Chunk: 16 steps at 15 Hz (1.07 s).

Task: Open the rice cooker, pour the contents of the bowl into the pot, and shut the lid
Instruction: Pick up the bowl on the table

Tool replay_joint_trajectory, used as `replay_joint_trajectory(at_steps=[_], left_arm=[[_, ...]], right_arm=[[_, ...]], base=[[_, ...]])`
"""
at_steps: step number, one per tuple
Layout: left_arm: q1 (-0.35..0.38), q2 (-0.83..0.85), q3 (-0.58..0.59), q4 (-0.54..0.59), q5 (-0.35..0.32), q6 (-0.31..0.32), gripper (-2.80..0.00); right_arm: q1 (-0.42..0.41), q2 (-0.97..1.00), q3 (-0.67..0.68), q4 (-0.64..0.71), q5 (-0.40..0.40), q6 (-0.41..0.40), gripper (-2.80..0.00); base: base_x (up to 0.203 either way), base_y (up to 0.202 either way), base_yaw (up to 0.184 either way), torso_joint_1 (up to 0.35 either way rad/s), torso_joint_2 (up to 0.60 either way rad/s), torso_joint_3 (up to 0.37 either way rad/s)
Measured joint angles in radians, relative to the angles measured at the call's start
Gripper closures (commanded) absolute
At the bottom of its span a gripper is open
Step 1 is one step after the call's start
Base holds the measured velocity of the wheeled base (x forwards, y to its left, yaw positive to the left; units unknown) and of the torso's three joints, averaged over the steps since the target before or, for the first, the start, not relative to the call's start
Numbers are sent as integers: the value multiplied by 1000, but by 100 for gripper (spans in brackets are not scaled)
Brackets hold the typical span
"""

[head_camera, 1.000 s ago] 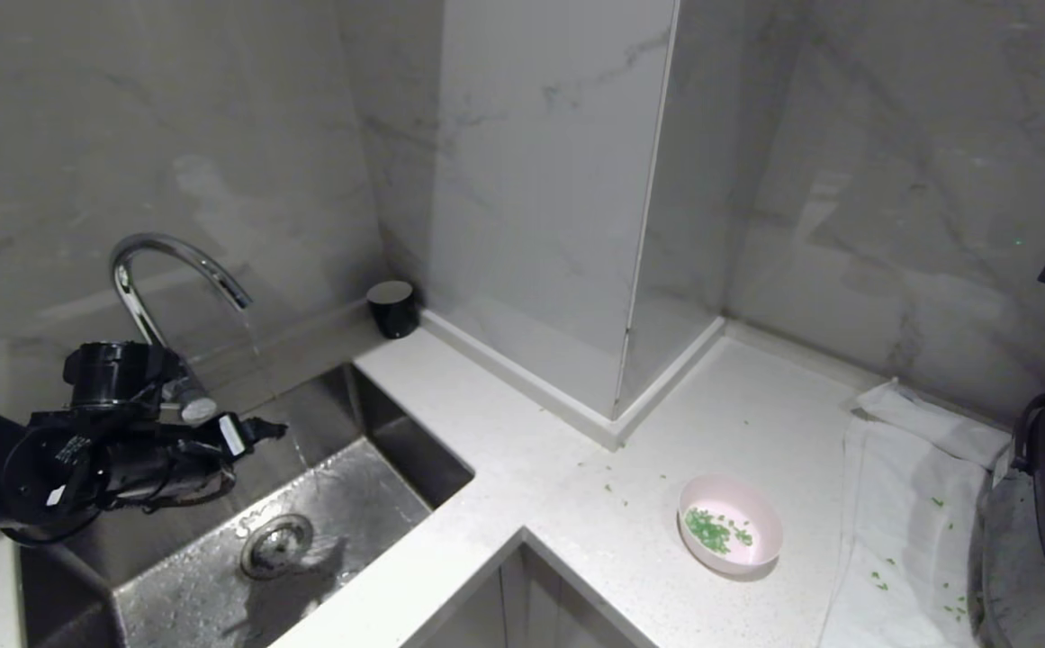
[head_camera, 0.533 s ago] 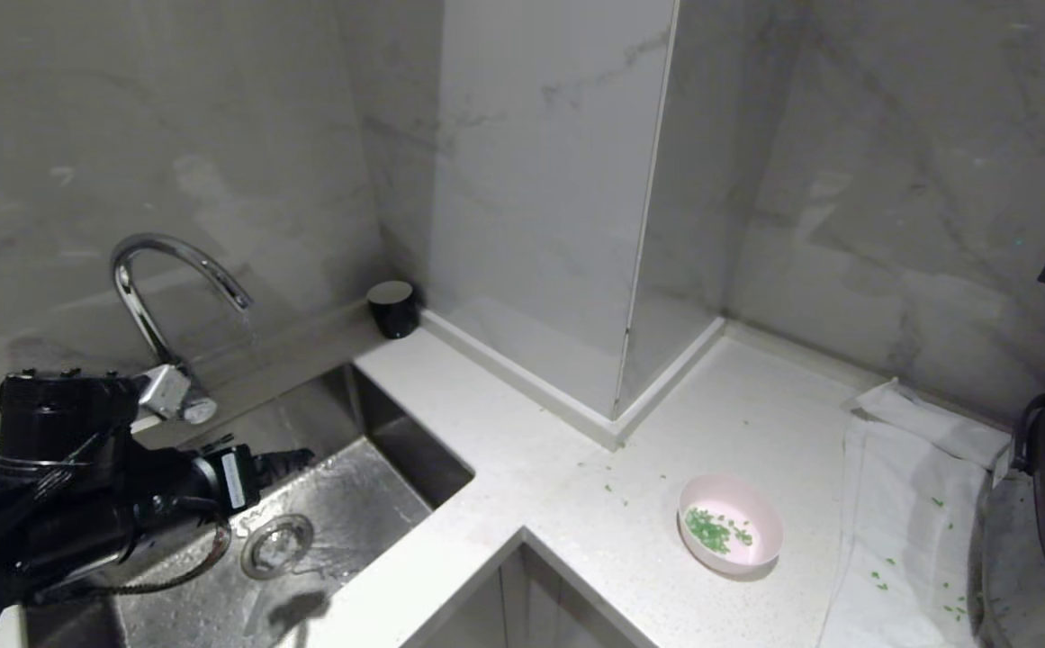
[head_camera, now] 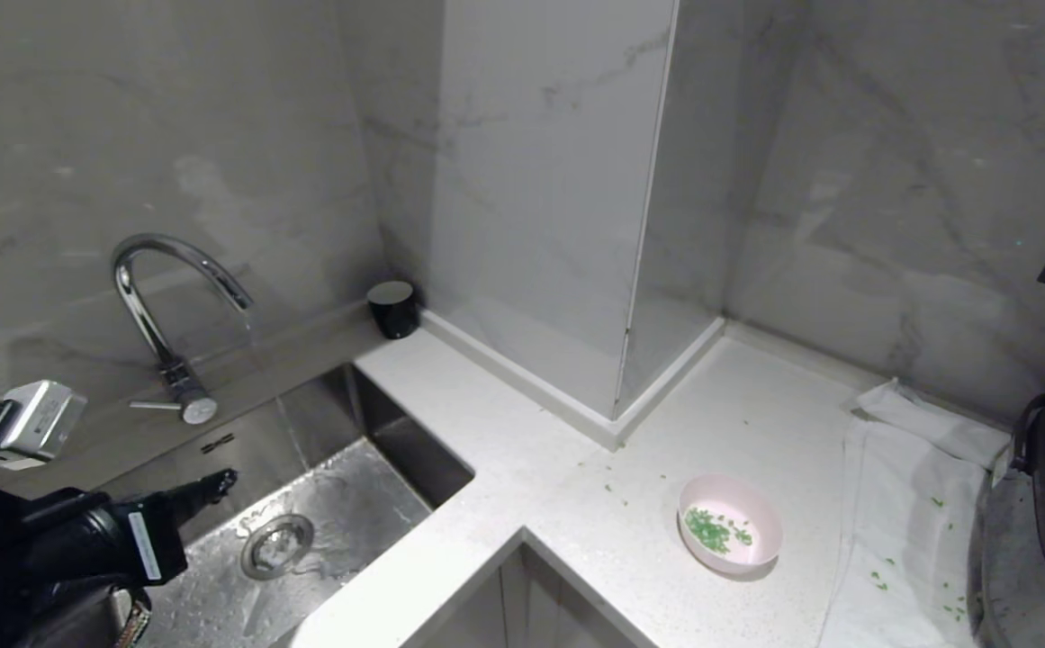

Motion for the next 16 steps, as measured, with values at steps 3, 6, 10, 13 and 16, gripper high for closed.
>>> replay_joint_trajectory(at_steps=[3,6,10,13,16], left_arm=[[-5,-153,61,2,2,10,0],[-5,-311,94,52,2,12,0],[9,-548,55,246,1,36,0],[138,-706,9,391,-6,171,0],[235,-828,6,413,35,330,0]], right_arm=[[0,0,0,0,0,0,0],[0,0,0,0,0,-1,0],[0,0,0,0,0,0,0],[0,0,0,0,0,-1,0],[0,0,0,0,-1,0,0]], base=[[0,0,0,0,0,0],[0,0,0,0,0,0],[0,0,0,0,0,0],[0,0,0,0,0,0],[0,0,0,0,0,0]])
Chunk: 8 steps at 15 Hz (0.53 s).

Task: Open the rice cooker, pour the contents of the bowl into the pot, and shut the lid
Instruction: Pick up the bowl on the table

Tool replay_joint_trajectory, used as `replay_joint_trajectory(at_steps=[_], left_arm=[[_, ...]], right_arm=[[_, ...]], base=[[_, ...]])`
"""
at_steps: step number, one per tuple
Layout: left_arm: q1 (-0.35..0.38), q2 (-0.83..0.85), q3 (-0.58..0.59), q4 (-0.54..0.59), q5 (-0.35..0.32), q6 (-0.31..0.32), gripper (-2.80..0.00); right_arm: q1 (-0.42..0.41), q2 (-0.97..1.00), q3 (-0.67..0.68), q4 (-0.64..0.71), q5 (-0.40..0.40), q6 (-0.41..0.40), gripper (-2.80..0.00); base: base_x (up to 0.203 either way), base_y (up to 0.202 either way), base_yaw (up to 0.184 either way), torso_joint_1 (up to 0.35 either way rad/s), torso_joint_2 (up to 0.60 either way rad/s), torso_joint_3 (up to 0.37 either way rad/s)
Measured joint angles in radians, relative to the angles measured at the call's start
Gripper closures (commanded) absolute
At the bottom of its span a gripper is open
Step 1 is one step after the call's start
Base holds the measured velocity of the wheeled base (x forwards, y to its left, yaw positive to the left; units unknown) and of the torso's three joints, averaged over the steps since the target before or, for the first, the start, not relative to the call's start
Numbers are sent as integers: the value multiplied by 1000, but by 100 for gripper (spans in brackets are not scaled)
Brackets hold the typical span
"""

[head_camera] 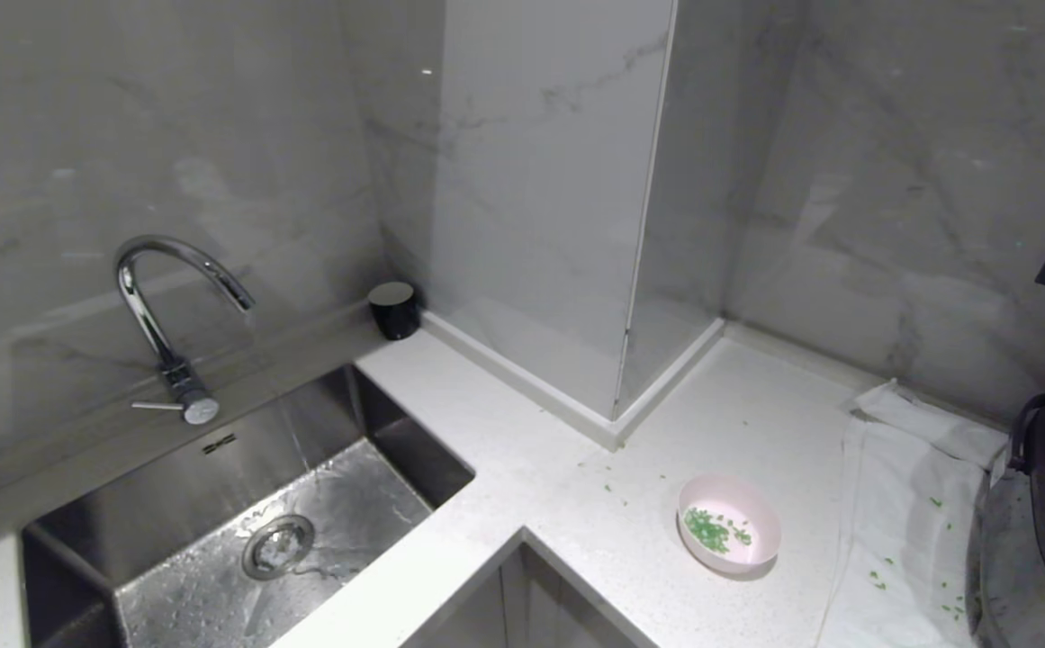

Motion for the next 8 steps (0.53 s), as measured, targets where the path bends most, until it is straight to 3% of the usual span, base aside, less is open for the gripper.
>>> replay_joint_trajectory(at_steps=[2,5,6,8], left_arm=[[-9,-71,28,3,-7,8,0],[-22,-189,115,5,-126,13,0],[-23,-220,156,5,-138,25,0],[-24,-255,237,-5,-92,48,0]], right_arm=[[0,0,0,0,0,0,0],[0,0,0,0,0,0,0],[0,0,0,0,0,0,0],[0,0,0,0,1,0,0]], base=[[0,0,0,0,0,0],[0,0,0,0,0,0],[0,0,0,0,0,0],[0,0,0,0,0,0]])
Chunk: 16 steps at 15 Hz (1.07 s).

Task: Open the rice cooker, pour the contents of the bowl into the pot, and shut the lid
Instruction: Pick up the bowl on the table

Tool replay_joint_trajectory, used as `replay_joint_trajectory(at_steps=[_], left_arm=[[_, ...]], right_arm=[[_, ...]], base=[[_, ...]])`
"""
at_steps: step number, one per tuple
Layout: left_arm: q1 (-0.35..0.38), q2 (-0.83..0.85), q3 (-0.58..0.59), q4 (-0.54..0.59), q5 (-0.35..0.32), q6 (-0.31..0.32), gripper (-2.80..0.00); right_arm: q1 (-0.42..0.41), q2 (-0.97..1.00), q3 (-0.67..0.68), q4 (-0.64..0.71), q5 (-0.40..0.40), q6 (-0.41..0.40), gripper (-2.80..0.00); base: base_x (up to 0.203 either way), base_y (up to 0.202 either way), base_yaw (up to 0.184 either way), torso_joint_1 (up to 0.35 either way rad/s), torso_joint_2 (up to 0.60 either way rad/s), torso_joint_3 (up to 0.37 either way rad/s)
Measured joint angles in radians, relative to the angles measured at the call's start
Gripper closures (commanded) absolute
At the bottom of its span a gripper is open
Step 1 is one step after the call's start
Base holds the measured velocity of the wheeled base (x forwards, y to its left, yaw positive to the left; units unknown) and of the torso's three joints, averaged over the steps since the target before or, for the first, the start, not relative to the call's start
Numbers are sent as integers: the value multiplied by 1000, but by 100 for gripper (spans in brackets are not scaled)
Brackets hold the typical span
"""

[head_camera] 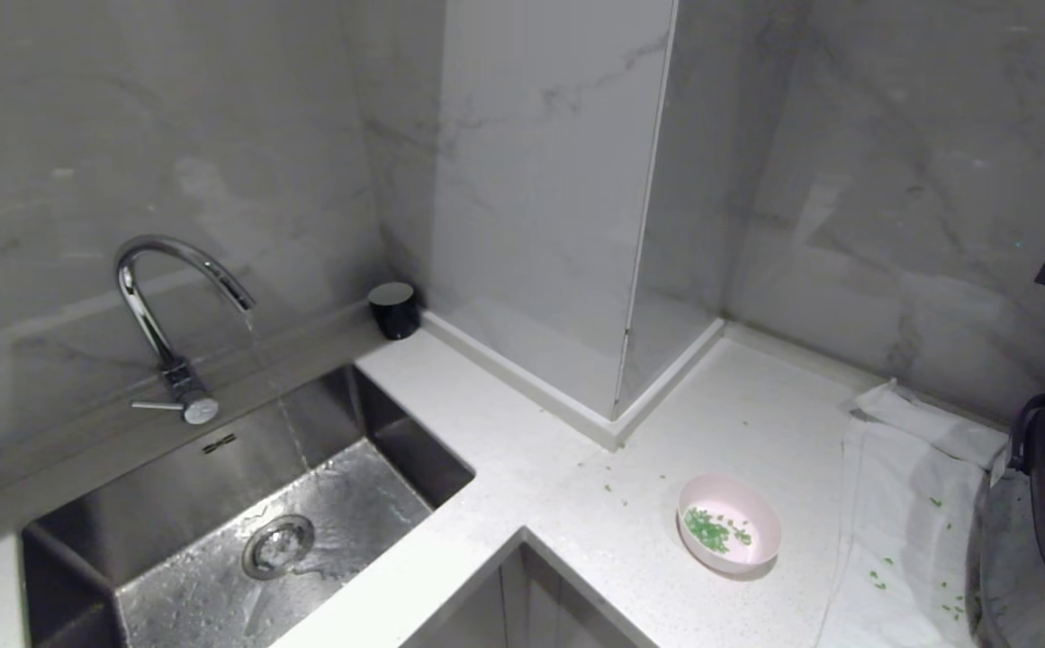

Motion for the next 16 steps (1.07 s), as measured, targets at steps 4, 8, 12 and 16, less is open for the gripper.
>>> replay_joint_trajectory(at_steps=[4,8,12,16], left_arm=[[-1,-23,62,-56,72,-12,0],[-3,-26,66,20,124,3,0],[-1,-26,66,22,124,-1,0],[-3,-26,65,27,124,-8,0]], right_arm=[[0,0,0,0,0,-5,0],[0,0,0,0,0,-1,0],[-1,1,-8,32,0,-46,0],[2,157,-201,73,12,-15,0]], base=[[0,0,0,0,0,0],[0,0,0,0,0,0],[0,0,0,0,0,0],[0,0,0,0,0,0]])
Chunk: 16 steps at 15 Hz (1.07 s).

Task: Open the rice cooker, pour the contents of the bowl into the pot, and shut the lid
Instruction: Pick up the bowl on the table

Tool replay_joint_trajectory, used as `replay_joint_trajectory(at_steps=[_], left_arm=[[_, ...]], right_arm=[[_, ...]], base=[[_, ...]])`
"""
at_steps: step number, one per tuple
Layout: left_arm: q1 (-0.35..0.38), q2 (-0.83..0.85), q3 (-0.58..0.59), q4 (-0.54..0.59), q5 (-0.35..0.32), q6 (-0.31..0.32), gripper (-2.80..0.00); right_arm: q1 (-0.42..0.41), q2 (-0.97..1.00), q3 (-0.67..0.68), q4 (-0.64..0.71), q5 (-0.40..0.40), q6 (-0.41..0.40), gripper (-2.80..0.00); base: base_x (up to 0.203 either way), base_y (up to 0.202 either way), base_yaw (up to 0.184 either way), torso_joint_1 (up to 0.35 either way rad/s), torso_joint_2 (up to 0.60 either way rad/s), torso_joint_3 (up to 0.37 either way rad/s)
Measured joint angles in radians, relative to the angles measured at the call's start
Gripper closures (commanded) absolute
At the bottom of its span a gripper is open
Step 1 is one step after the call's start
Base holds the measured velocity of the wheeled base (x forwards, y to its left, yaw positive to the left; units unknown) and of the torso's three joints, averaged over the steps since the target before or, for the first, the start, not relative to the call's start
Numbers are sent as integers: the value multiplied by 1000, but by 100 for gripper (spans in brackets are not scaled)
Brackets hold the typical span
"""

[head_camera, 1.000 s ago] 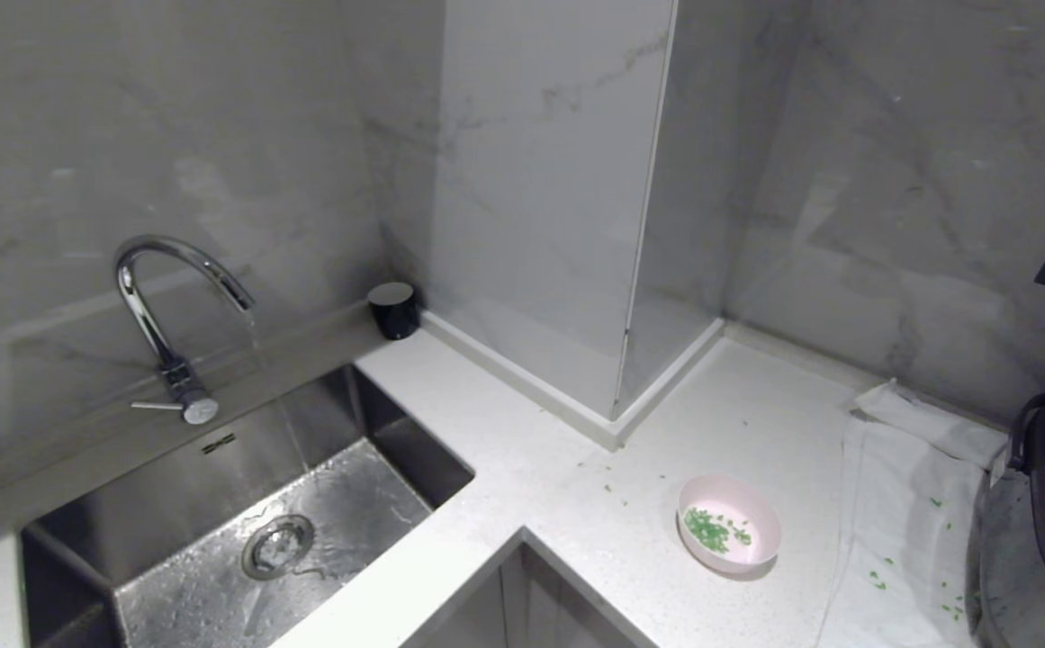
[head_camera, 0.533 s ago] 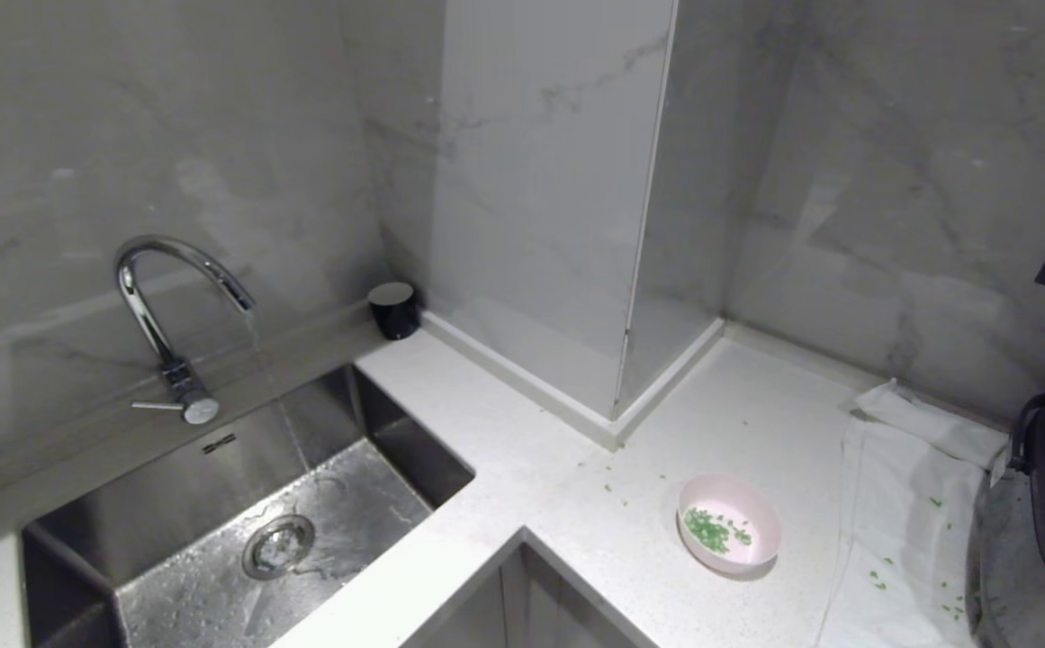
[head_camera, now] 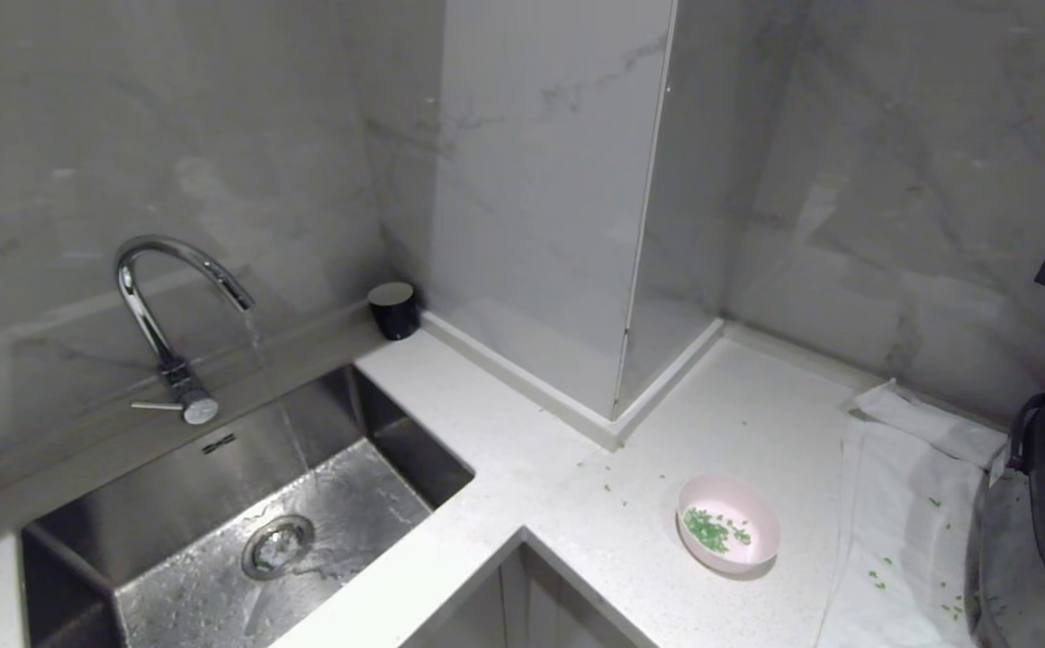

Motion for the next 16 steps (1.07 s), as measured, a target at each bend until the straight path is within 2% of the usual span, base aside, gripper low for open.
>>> replay_joint_trajectory(at_steps=[5,9,12,16], left_arm=[[-1,0,-2,2,1,-27,0],[0,0,-2,2,2,-29,0],[0,0,-2,1,2,-31,0],[0,0,-1,-4,3,-42,0]], right_arm=[[12,614,-356,63,98,66,0],[38,1132,-632,247,224,120,0],[66,1417,-724,338,288,137,0],[110,1614,-722,359,301,139,0]], base=[[0,0,0,0,0,0],[0,0,0,0,0,0],[0,0,0,0,0,0],[0,0,0,0,0,0]])
